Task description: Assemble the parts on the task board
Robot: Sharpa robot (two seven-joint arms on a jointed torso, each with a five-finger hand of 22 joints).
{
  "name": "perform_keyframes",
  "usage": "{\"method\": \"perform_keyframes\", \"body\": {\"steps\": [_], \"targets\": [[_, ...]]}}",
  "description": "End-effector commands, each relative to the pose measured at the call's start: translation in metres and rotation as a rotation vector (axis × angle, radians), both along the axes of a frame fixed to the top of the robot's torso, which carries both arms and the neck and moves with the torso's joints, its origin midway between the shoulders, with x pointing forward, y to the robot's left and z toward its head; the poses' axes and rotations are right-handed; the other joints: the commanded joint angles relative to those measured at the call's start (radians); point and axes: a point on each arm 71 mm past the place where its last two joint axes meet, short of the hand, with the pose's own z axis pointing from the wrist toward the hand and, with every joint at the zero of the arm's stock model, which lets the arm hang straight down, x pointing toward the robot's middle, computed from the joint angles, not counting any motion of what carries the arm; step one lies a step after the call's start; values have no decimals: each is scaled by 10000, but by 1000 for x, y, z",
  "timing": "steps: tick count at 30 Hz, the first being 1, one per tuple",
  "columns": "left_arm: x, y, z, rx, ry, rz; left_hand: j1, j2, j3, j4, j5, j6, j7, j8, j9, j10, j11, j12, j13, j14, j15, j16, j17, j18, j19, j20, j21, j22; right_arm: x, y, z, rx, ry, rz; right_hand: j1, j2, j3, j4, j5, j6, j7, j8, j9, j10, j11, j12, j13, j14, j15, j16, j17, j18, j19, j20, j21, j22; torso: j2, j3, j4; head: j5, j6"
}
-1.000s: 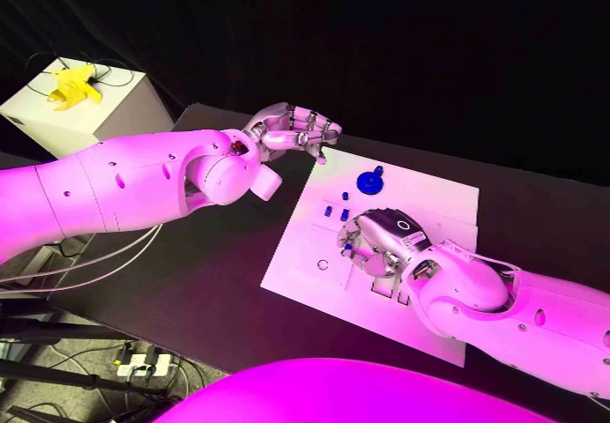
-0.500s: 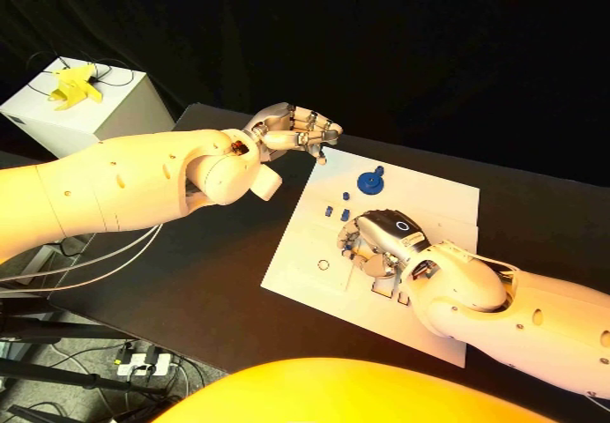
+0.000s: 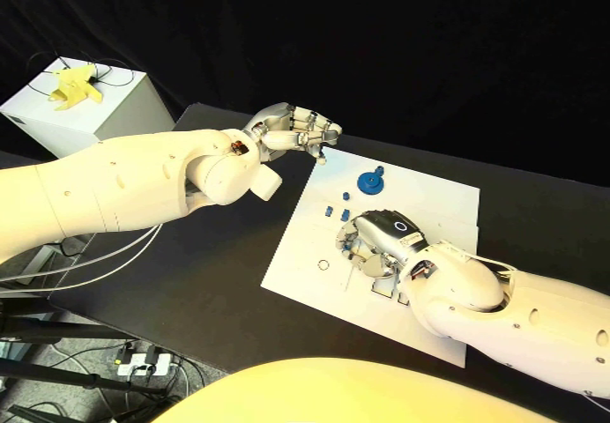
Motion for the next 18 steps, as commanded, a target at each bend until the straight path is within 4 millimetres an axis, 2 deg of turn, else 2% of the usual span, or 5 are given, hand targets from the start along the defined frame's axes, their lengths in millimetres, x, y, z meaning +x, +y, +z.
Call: {"method": "perform_keyframes", "body": {"steps": [1,7,18], "targets": [[-1,-2,1,-29,-44,-117,29,29,-34,3,-4,17,23,-50,-12,63,4,-28,-15,51,-4,-63,-15,132,48,-11,-38,-15,-2,0,-5,-192,227,232,-170,48,445,-446,50,-43,63,-25,17,552,-485,-53,36,402,9,-62,-22,-98,91,-39,-101,935,-9,0,-6,-2,1],[0,-1,1,-19,-43,-96,29,29,-34,3,-4,17,23,-50,-12,63,4,-28,-15,51,-4,-63,-15,132,48,-11,-38,-15,-4,-1,-6,-186,386,413,-511,-71,233,-465,265,-190,116,-110,27,394,-414,-260,-26,428,74,10,39,-89,57,22,-178,923,-8,2,-13,-4,1],[0,0,1,-7,-35,-77,29,29,-34,3,-4,17,23,-50,-12,63,4,-28,-15,51,-4,-63,-15,132,48,-11,-38,-15,-4,-5,-7,-219,448,352,-712,-203,75,-483,325,-447,183,-292,-24,101,-306,-543,-135,445,156,77,82,-67,9,93,-328,874,-4,16,-5,-27,1]]}}
